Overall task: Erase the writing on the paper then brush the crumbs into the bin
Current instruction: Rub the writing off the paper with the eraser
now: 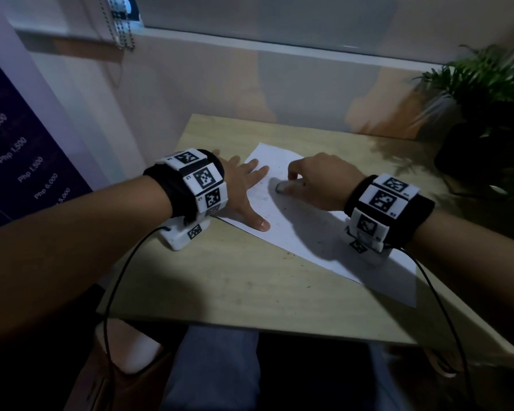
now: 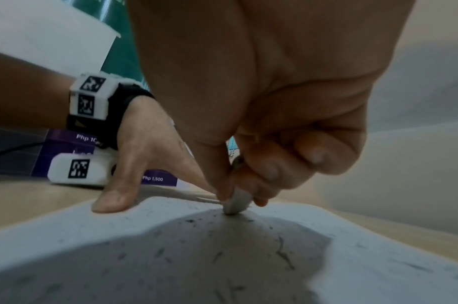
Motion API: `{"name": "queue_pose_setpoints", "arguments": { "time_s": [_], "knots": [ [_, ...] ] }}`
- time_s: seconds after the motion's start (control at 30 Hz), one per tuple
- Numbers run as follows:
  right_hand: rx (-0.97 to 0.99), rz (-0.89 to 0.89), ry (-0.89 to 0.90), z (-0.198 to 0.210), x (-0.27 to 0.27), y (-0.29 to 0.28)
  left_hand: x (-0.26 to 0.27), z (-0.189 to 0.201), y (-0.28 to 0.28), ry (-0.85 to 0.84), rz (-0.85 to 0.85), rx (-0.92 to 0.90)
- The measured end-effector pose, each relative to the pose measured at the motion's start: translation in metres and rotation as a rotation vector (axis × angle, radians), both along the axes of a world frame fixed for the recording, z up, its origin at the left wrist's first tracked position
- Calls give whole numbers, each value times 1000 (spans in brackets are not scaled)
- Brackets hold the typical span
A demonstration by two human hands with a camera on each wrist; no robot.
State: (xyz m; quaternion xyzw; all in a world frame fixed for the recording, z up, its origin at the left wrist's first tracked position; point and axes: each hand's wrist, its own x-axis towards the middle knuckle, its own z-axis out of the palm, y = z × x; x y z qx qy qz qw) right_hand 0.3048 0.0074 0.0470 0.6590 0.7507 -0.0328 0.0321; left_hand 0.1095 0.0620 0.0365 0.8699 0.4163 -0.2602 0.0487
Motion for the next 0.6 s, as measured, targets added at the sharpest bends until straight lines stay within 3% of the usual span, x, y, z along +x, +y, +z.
{"name": "queue_pose_setpoints", "arguments": {
  "time_s": [0.17,0.3,0.4,0.5,0.6],
  "knots": [
    [-135,-6,209,2,7,2,-9,2,5,-9,14,-35],
    [-32,-54,143,4,9,9,-12,1,8,1,23,-35],
    [27,16,94,2,-1,6,-11,0,10,-2,24,-45],
    [-37,177,171,3,-16,-7,-10,-1,10,-1,29,-51],
    [-64,171,161,9,-10,3,-10,0,12,6,37,-64]
  ]
}}
